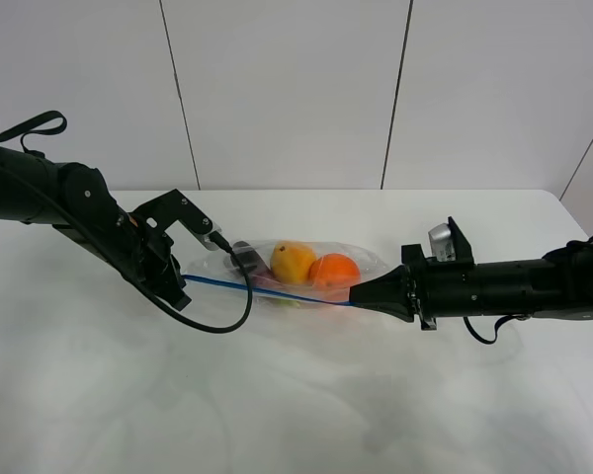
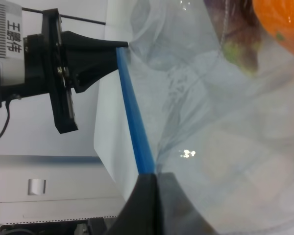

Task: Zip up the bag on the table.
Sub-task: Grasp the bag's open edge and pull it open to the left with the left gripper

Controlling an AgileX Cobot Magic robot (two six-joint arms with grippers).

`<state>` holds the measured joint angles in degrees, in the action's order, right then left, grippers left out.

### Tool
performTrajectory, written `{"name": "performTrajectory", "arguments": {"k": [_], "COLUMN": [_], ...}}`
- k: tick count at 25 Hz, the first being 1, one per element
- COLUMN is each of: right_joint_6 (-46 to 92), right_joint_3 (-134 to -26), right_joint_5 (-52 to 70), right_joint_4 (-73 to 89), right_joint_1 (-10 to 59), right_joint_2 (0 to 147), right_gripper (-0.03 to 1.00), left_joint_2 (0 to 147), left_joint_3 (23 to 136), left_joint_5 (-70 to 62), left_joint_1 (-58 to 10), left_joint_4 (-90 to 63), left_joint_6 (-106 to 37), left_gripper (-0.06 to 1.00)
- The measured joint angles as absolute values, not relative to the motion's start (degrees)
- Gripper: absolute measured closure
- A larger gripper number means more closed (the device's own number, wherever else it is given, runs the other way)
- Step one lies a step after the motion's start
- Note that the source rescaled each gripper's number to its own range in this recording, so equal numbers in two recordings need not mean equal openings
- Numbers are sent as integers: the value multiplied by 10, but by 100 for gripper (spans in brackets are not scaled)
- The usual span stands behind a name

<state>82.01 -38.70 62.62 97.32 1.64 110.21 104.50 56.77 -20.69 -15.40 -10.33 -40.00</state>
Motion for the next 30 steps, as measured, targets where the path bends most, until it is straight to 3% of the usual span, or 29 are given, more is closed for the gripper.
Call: {"name": "performTrajectory", "arguments": {"k": [25, 30], "right_joint_6": [820, 820], "right_joint_3": [-387, -387], "right_joint_5": [626, 625], "right_joint_4": [973, 973], "right_joint_1": [16, 16], "right_joint_2": [1102, 1102], "right_gripper": [97, 97], "left_joint_2": [1045, 1045], "left_joint_3": [568, 568], "left_joint_5": [-206, -207], "left_joint_1": [-141, -139], "left_joint_4": [-103, -103], "left_joint_6": [-400, -390], "left_gripper": [94, 78]}}
